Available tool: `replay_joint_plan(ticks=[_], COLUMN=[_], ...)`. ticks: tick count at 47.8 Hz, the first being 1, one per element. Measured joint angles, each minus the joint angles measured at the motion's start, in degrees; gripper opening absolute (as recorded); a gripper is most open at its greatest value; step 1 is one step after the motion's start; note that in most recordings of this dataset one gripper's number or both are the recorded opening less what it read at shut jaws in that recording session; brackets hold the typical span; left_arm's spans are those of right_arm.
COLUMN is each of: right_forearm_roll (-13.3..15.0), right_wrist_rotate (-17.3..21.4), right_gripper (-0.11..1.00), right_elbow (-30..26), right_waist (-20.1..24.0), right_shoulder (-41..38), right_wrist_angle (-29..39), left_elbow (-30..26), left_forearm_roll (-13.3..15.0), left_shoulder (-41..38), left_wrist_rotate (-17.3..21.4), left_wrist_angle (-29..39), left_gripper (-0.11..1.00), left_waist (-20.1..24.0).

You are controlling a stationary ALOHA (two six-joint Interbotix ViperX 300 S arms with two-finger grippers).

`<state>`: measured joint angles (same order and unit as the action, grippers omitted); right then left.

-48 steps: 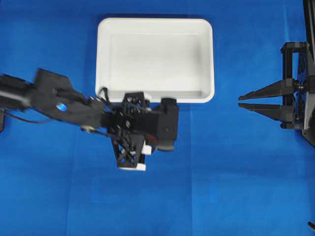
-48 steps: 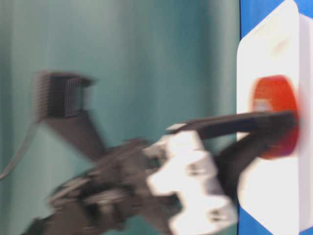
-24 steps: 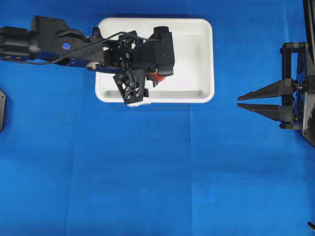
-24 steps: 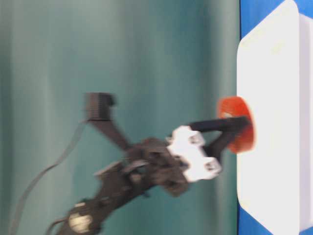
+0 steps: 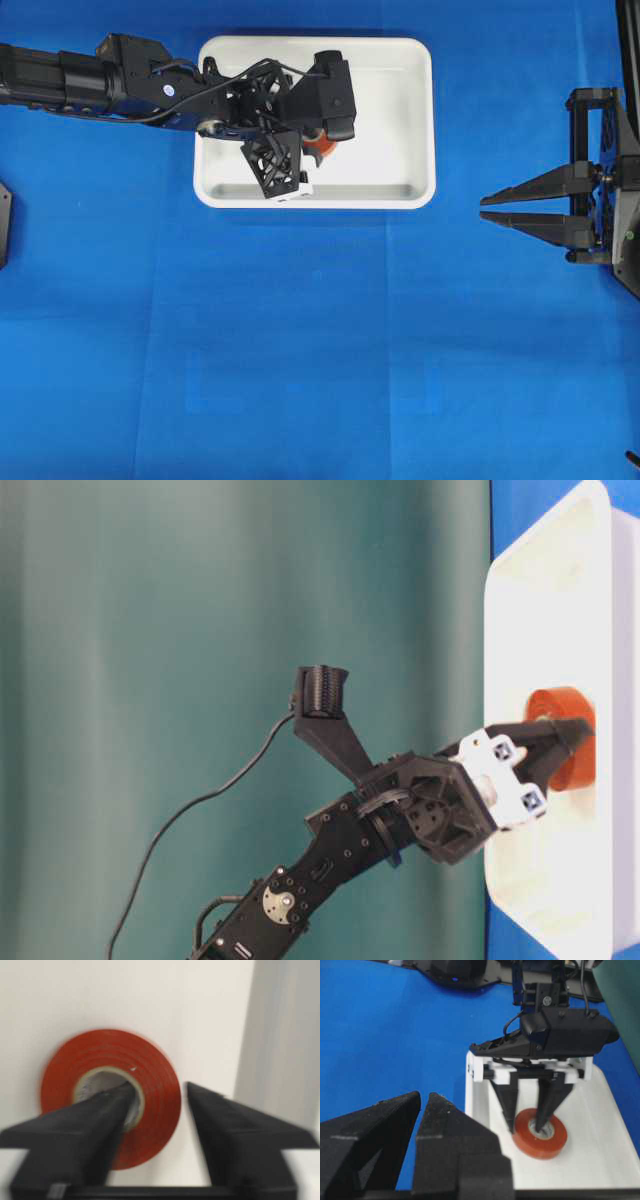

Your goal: Place one roll of tape in the white case with the left arm.

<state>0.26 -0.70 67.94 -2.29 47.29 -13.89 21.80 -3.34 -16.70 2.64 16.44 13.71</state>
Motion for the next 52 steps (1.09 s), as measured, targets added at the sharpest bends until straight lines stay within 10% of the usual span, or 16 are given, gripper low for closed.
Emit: replay_joint_plan(ticks=[6,32,52], right_forearm_roll=[0.0,0.0,0.0], right_wrist_rotate=[-0.1,0.0,-0.1], right_gripper=[-0.11,-0.11,-0.11], right_elbow=[0.1,0.0,0.0], right_waist=[0.0,0.1,0.0], right_shoulder=[0.0,0.0,0.4], right_wrist_angle=[0.1,0.7,0.6], left_elbow=[0.0,9.8,25.6], left_forearm_roll=[-0.1,0.2,0.7], left_shoulder=[0.1,23.6,40.6], left_wrist_rotate=[0.1,-0.4,-4.5], left_wrist_angle=[-0.2,0.5,-14.1], left_gripper=[0.82,0.73,0.73], left_waist=[-0.1,-4.6,-8.3])
